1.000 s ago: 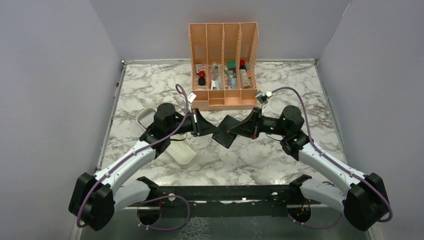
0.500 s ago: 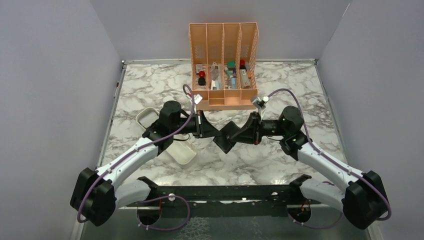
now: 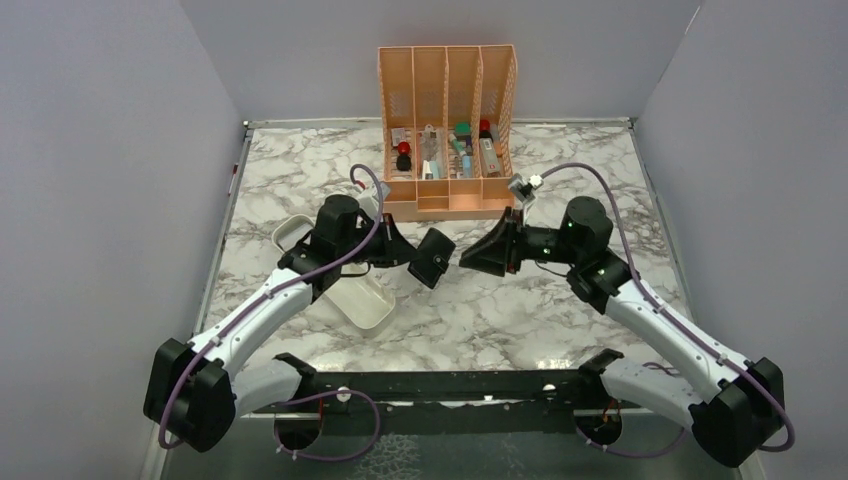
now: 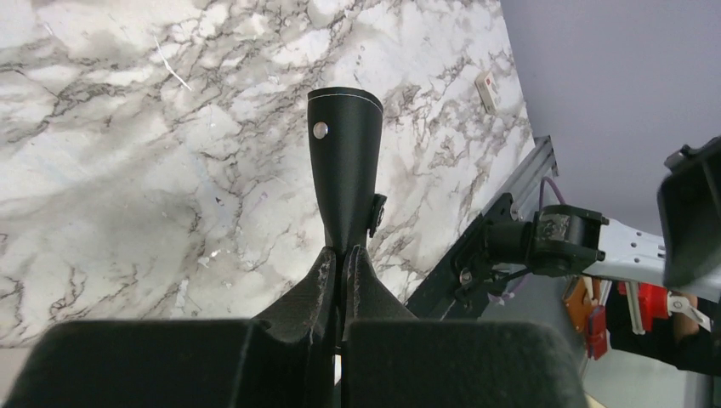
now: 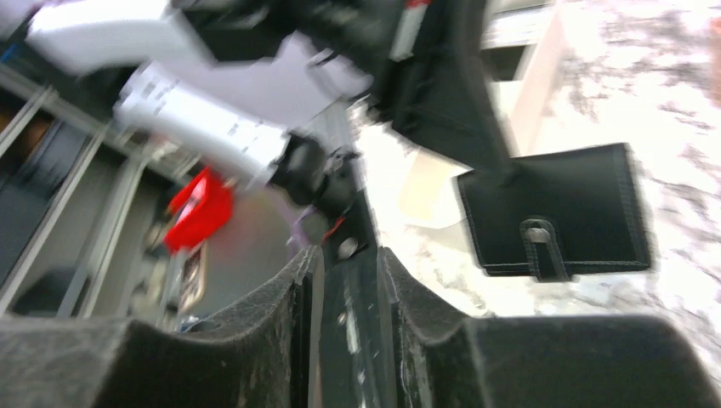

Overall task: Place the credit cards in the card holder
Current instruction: Open the card holder at the center of the board.

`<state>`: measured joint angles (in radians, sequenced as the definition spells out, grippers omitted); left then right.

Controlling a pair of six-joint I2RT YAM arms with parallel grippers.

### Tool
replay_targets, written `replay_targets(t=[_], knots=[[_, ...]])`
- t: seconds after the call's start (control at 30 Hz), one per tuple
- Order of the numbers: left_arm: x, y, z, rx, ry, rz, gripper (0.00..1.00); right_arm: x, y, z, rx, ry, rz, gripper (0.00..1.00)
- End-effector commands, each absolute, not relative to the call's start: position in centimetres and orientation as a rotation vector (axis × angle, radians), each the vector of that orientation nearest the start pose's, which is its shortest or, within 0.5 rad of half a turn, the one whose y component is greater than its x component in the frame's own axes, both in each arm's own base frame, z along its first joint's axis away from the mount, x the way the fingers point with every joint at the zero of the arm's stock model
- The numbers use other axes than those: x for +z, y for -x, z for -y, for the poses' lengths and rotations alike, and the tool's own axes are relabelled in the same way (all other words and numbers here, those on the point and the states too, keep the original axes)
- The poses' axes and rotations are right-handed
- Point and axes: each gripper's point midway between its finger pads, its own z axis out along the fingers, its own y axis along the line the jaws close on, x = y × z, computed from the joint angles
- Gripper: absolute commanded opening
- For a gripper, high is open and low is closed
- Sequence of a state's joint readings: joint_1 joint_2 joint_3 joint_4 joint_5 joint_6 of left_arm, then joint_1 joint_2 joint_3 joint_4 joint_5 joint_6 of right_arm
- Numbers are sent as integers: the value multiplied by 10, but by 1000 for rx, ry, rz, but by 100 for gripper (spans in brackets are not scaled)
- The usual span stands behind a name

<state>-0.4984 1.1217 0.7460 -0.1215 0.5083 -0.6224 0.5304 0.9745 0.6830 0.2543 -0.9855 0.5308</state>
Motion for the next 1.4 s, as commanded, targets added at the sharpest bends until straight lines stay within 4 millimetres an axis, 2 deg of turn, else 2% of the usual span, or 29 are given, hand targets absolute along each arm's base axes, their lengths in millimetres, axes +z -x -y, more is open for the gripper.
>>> replay_targets(t=[0.0,0.07,0.1,0.2,0.27,0.37,0.5,0.63,0.87,1.03,1.37], knots=[[219,-254,244,-1111,-208,-2063,0,254,-218,-279,1297,357,-1966,41],[229,-257,244,-1115,-202,-2012,0,243,-222,-295,1208,319,-2038,55],[234,-256,245,-1125,-210,-1990,0,231,-223,-302,1157,293,-2107,57],[243,-255,247,-1147,-233,-1944,0,206,-229,-321,1091,234,-2236,58],[246,-252,248,-1161,-249,-1925,0,197,-234,-329,1047,182,-2250,57],[247,-247,248,-1173,-271,-1920,0,185,-244,-329,984,99,-2266,54],[249,-241,249,-1185,-319,-1902,0,173,-254,-318,882,31,-2282,51],[253,-236,251,-1198,-386,-1873,0,174,-257,-314,854,10,-2266,51],[238,-238,249,-1155,-409,-1921,0,192,-255,-324,965,8,-2208,52],[232,-239,250,-1155,-407,-1941,0,198,-251,-337,1070,8,-2193,54],[225,-238,249,-1141,-423,-1964,0,199,-256,-343,1113,-50,-2174,55]])
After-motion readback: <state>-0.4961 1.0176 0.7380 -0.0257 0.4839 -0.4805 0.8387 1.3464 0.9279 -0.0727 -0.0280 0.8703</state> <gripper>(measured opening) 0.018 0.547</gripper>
